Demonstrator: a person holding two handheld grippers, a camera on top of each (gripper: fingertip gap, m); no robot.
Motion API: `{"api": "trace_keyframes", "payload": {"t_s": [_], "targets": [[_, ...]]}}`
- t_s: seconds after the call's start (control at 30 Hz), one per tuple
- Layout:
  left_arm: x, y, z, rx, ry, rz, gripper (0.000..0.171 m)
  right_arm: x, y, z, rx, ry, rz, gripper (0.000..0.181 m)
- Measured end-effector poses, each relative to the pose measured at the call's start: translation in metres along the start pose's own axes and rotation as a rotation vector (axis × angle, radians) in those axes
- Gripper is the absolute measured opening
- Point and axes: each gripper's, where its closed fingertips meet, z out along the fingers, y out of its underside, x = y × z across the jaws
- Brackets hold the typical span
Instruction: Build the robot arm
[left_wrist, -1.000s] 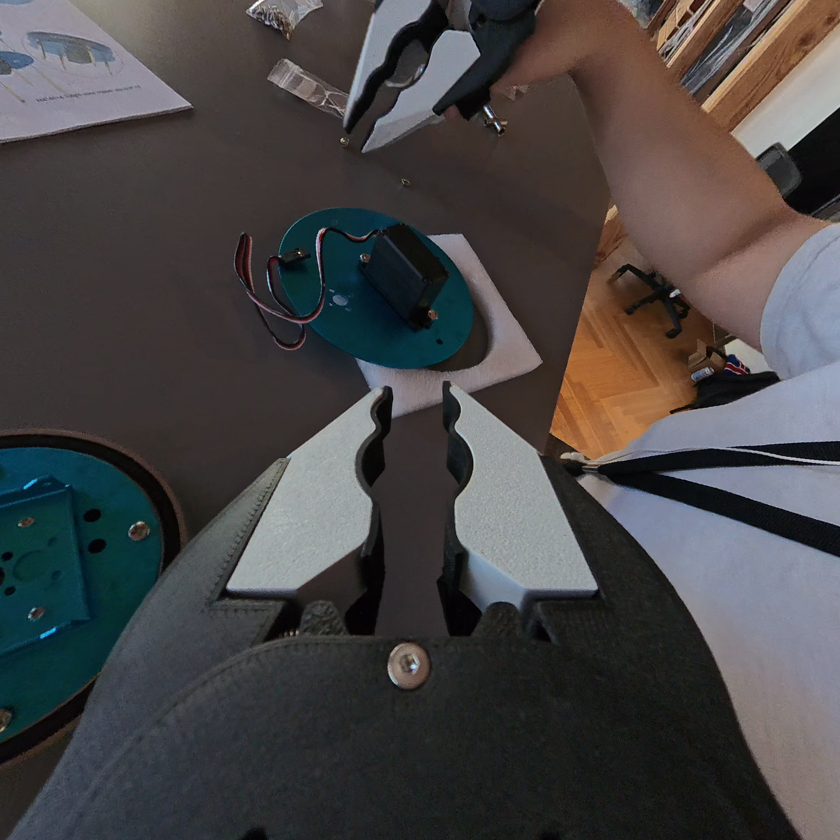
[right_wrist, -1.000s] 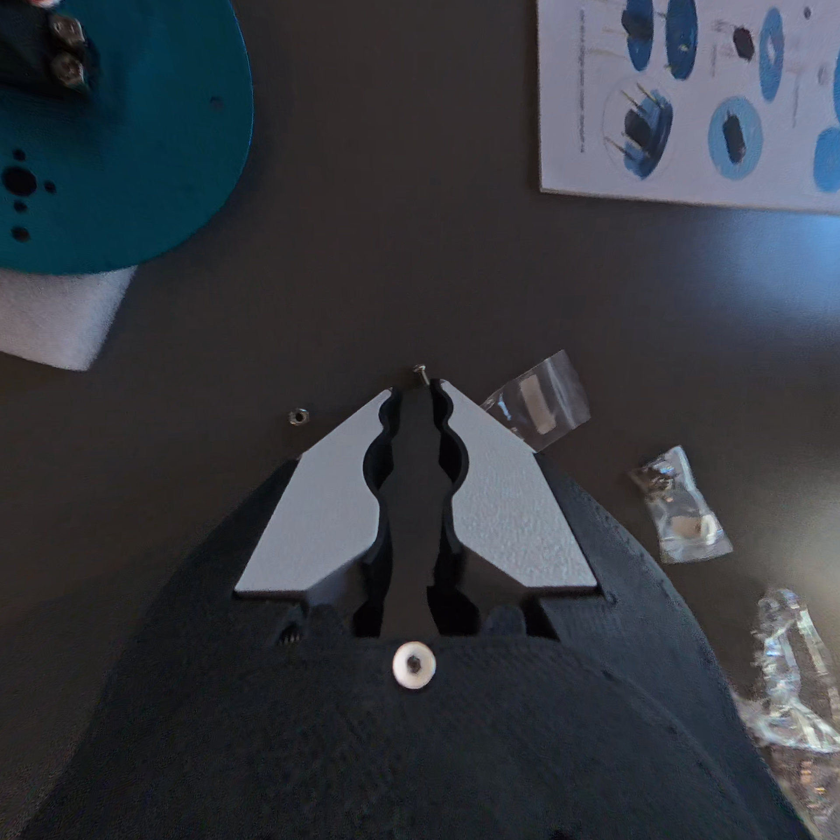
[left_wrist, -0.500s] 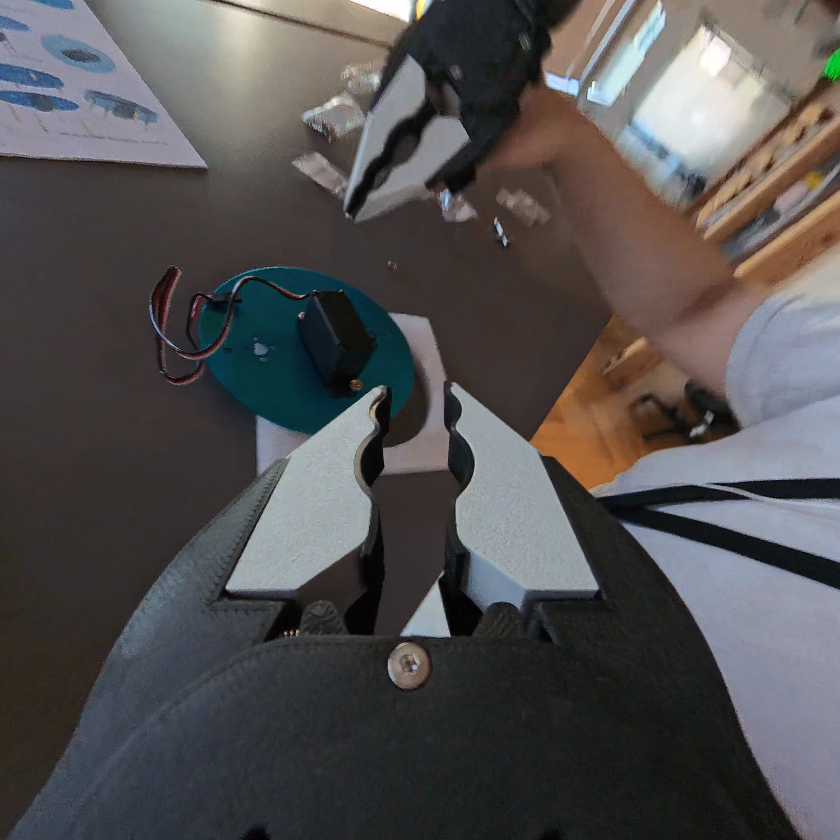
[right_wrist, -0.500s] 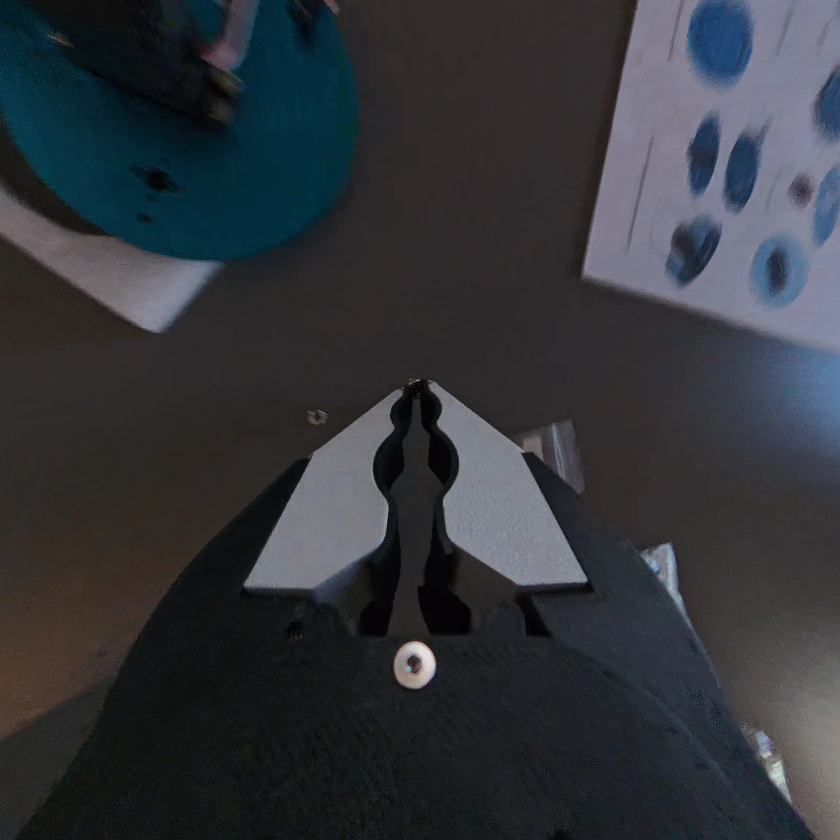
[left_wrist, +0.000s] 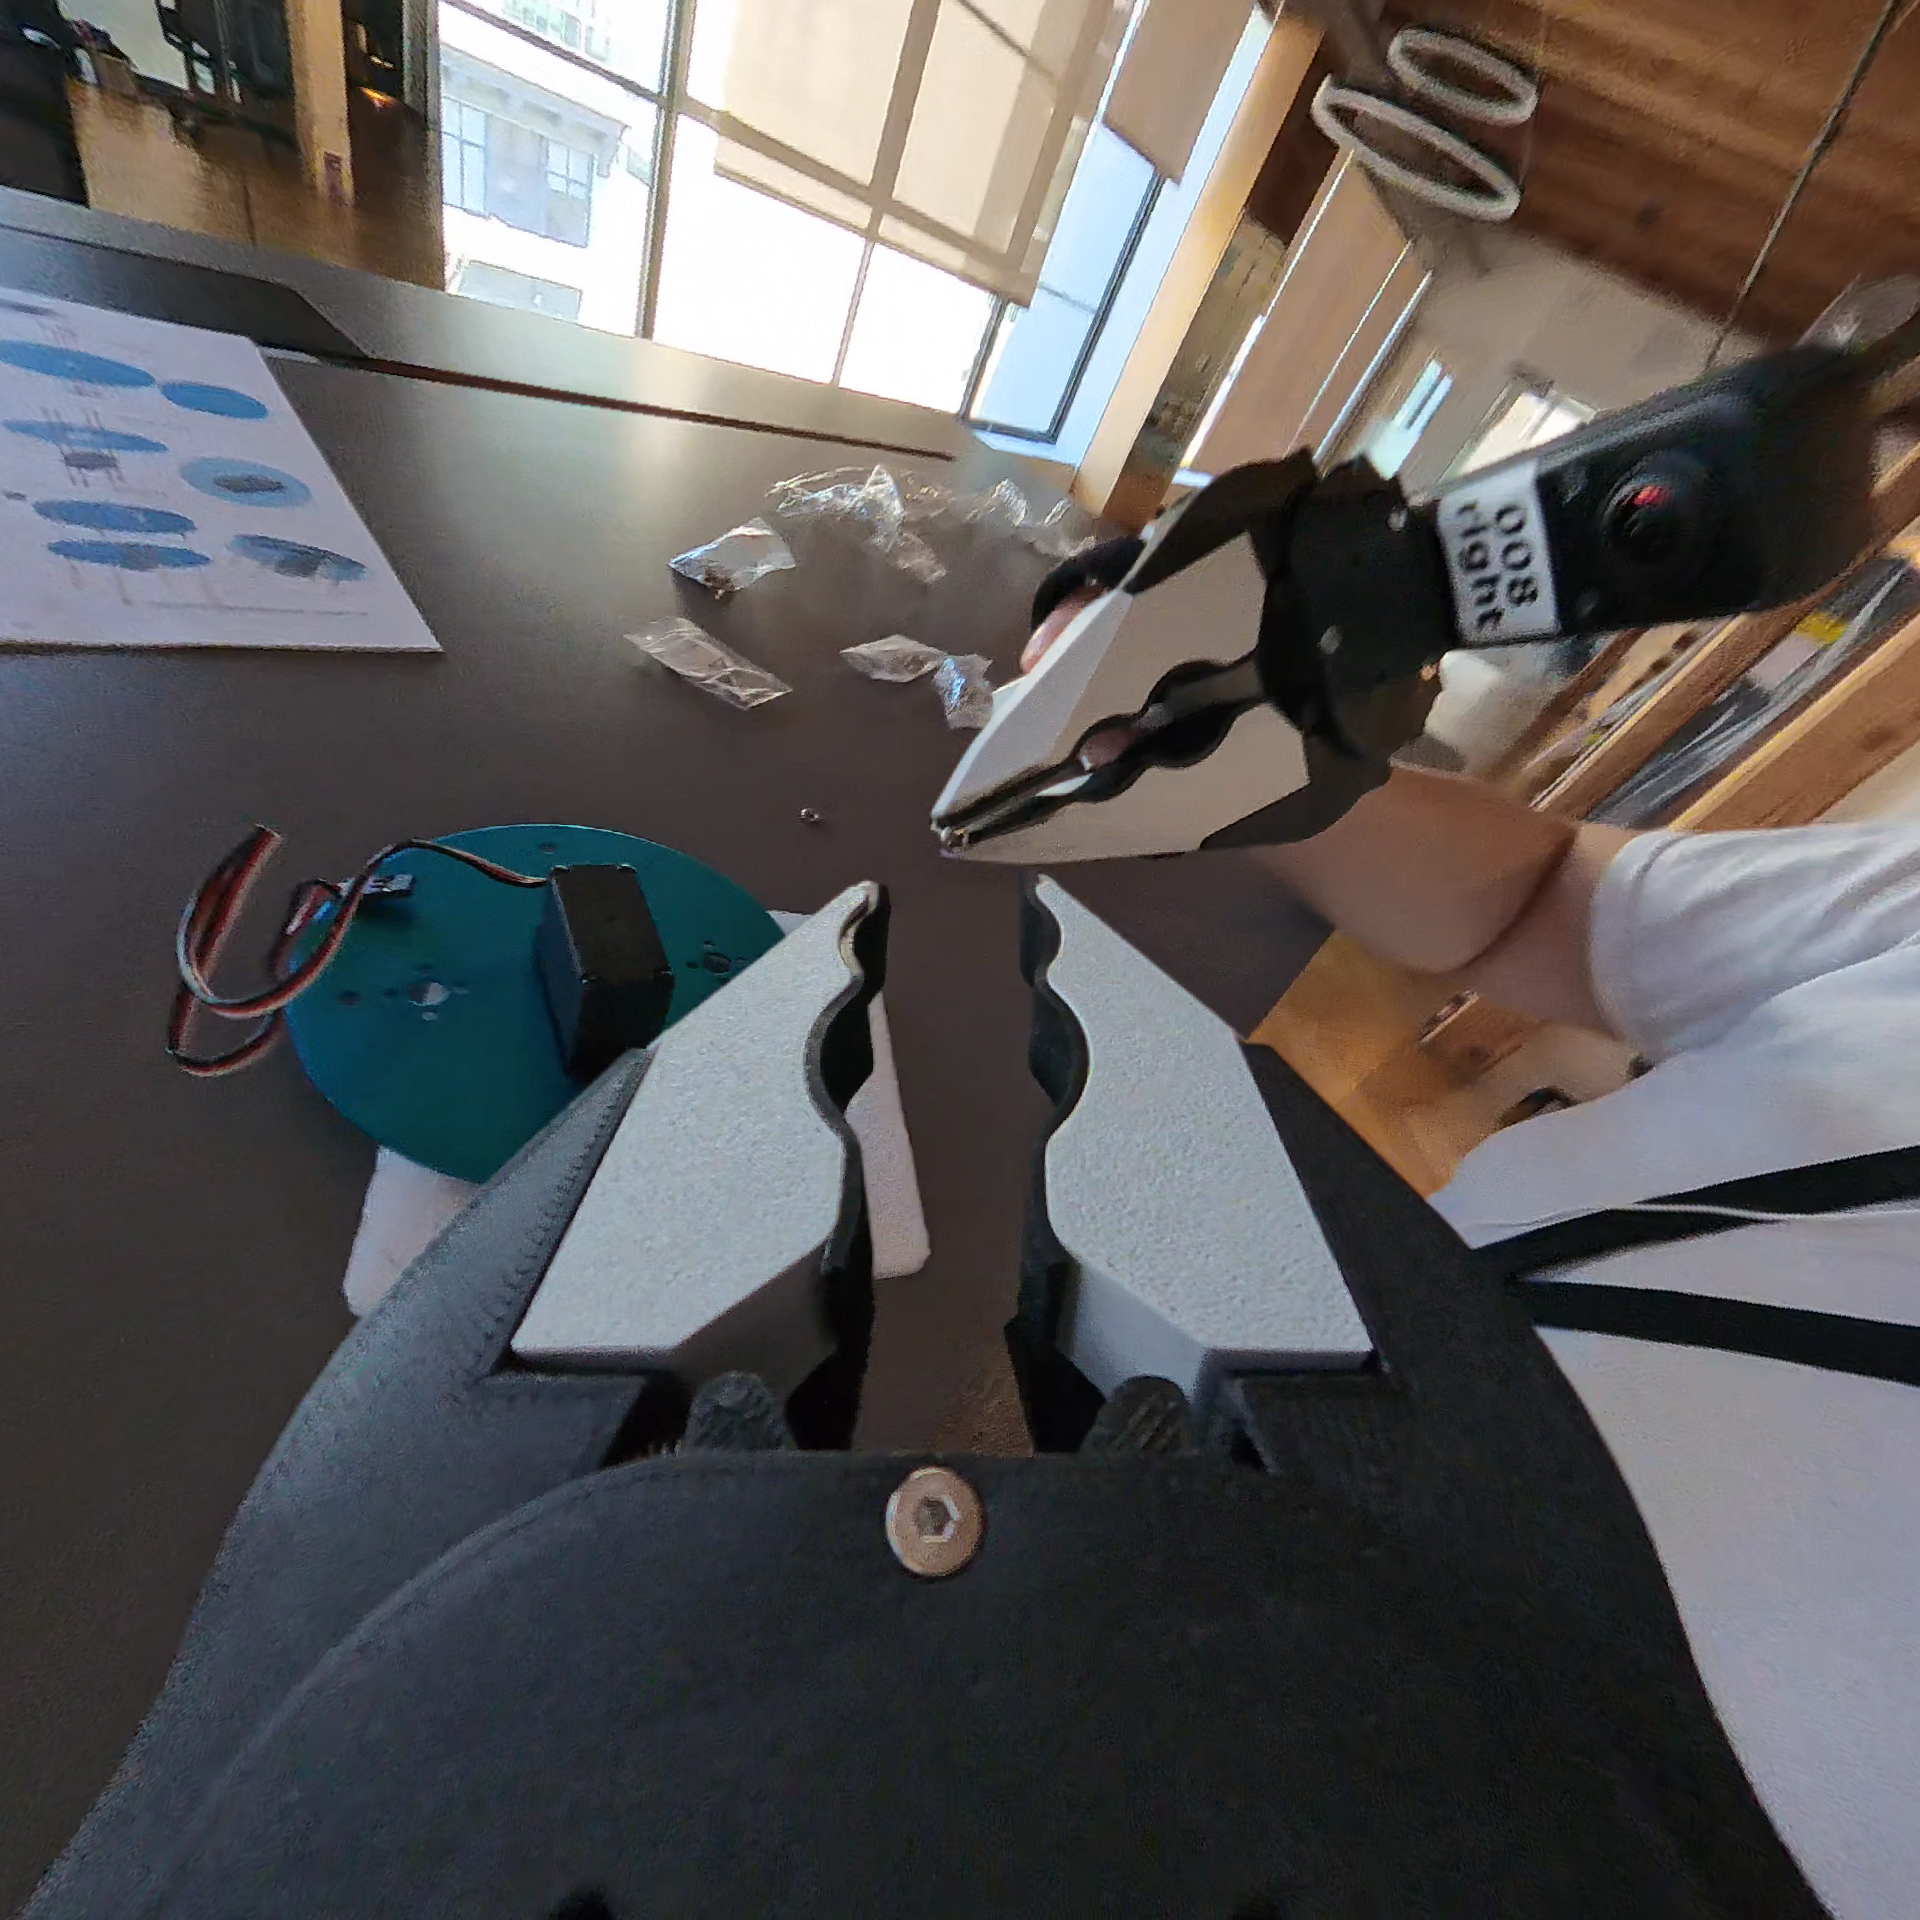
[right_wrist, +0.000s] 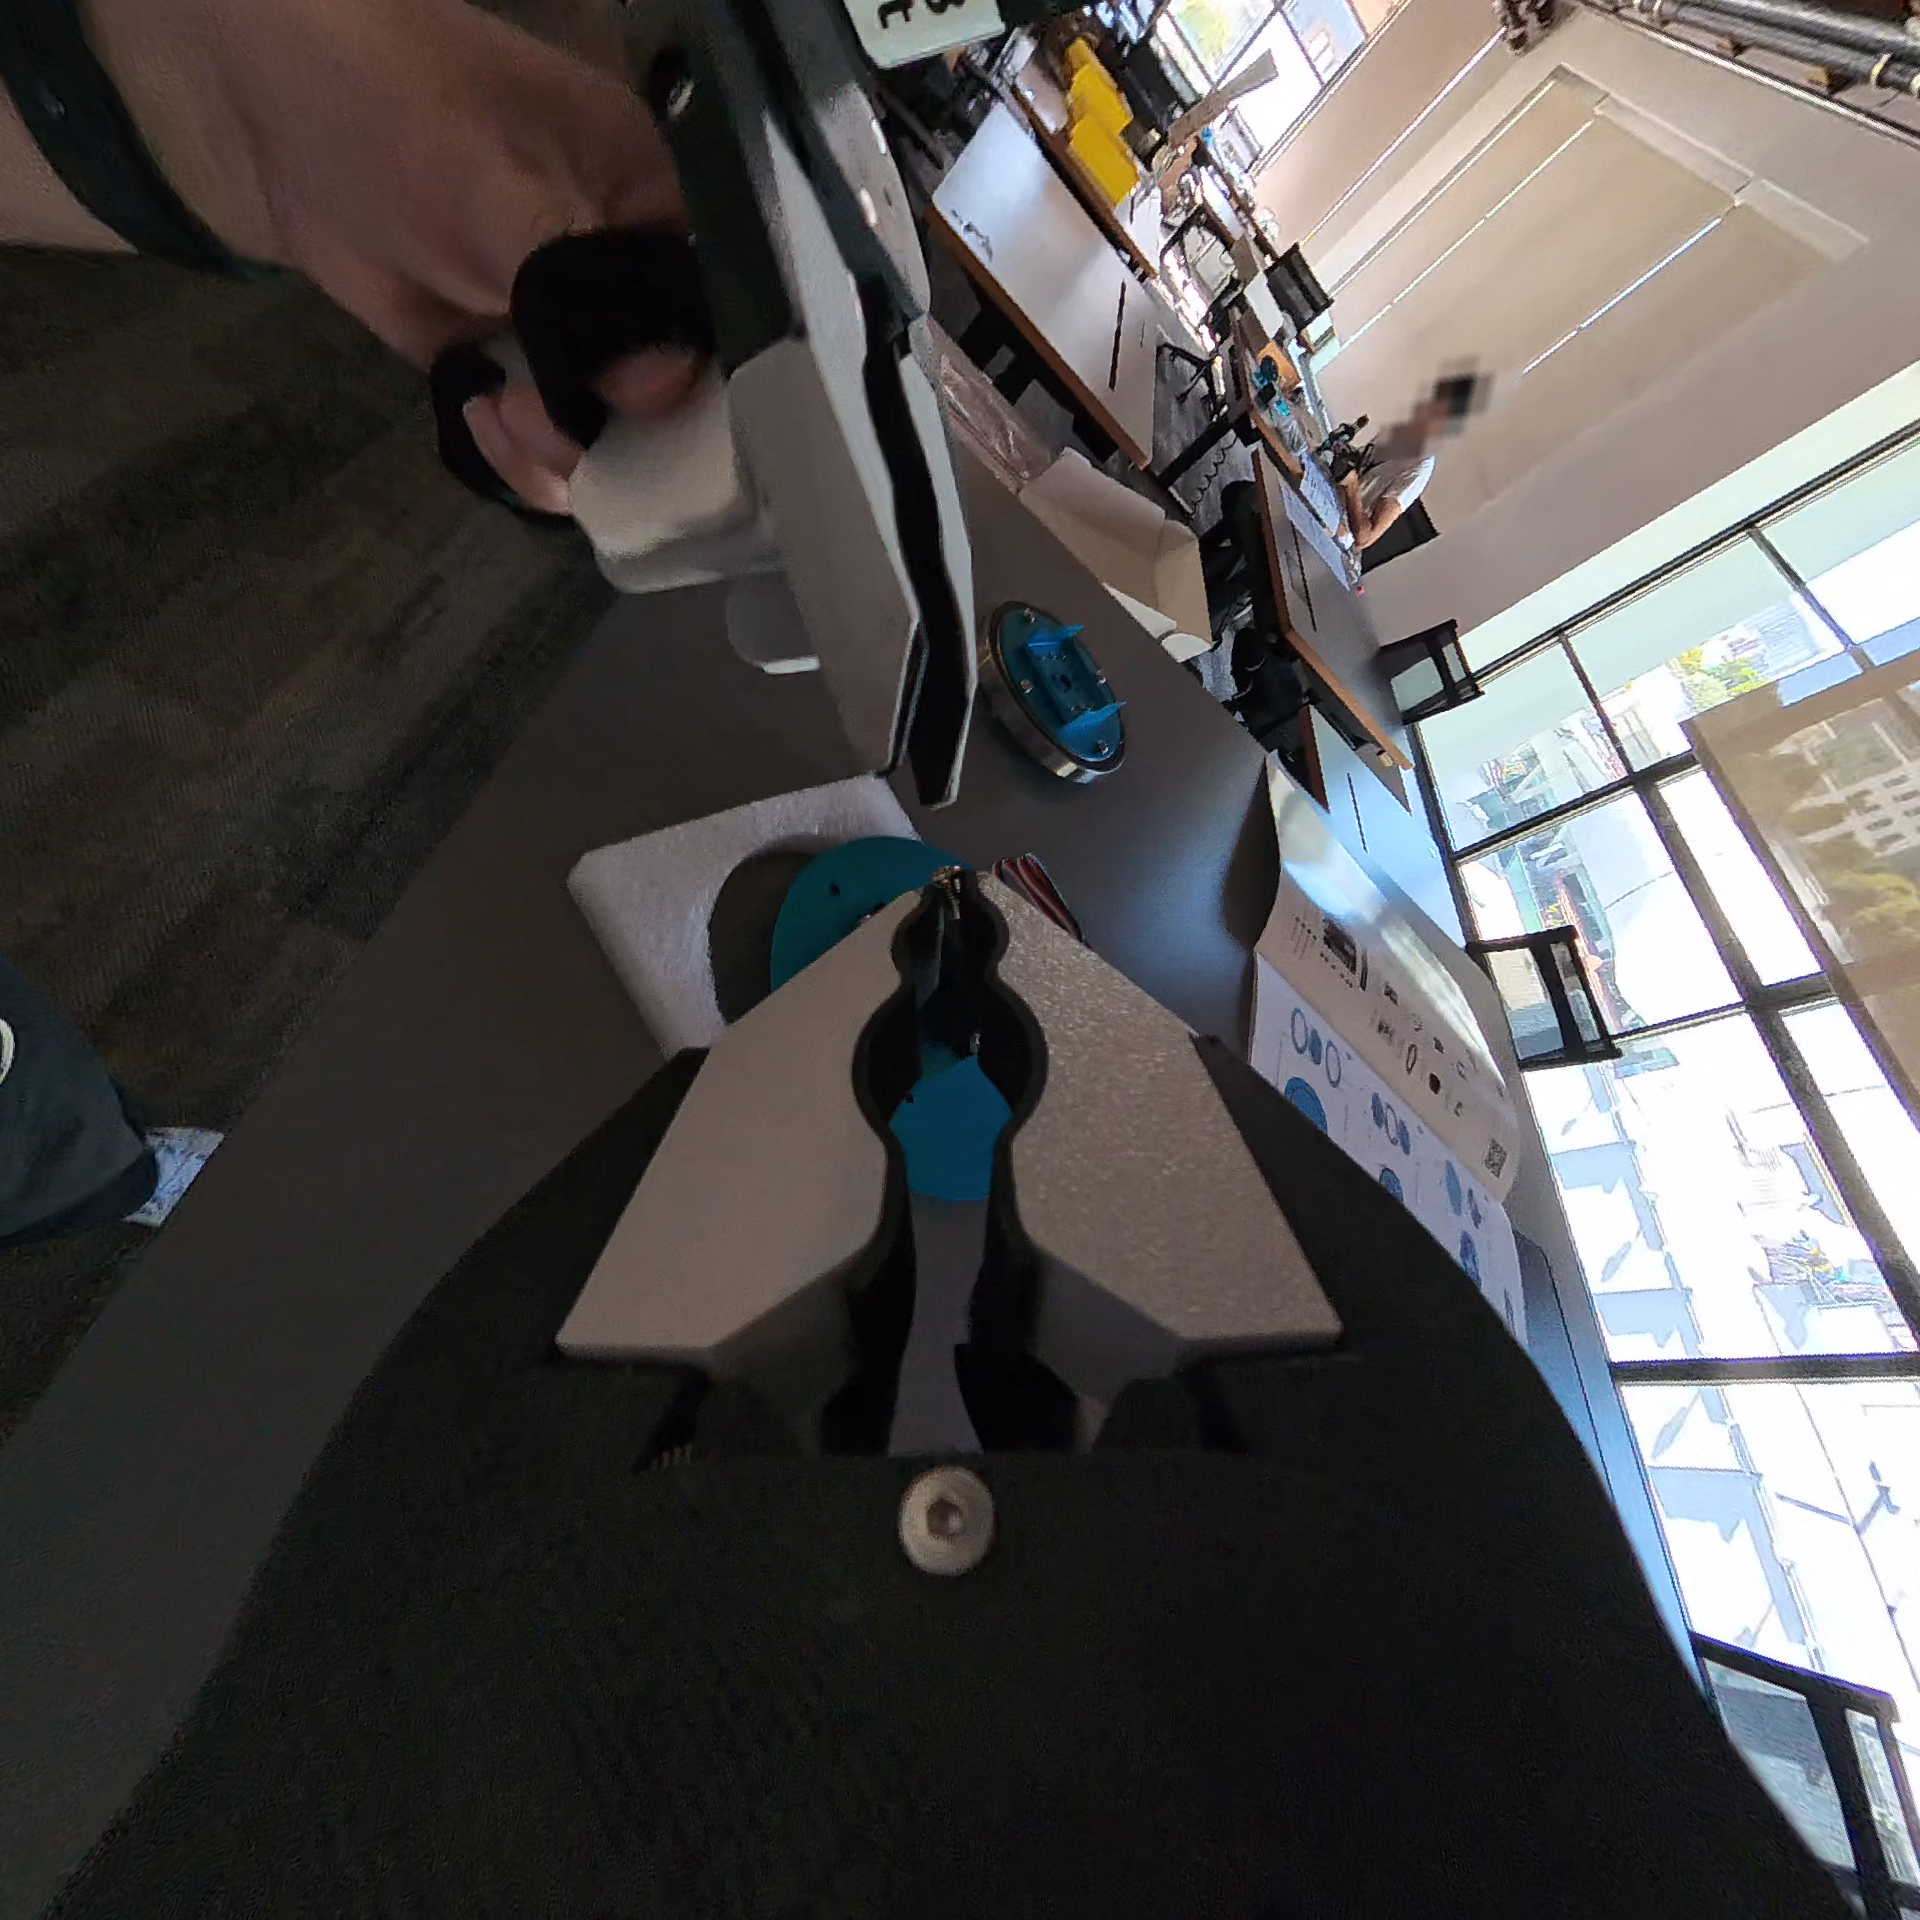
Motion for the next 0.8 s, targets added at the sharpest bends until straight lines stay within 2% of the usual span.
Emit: {"api": "trace_keyframes", "payload": {"t_s": [0.13, 0.27, 0.53, 0.8], "targets": [[-0.002, -0.002, 0.007, -0.009, -0.002, 0.04, 0.023, 0.0, -0.007, 0.004, -0.01, 0.017, -0.03, 0.001], [-0.006, -0.007, 0.007, -0.004, 0.102, 0.005, 0.013, 0.003, -0.003, 0.016, -0.082, 0.062, -0.08, 0.002], [-0.027, -0.016, -0.004, -0.04, 0.27, -0.07, 0.009, 0.019, -0.004, 0.035, -0.155, 0.219, -0.058, 0.001], [-0.035, -0.023, 0.0, -0.091, 0.275, 0.087, 0.004, 0.033, -0.002, 0.036, -0.247, 0.379, -0.073, 0.002]]}}
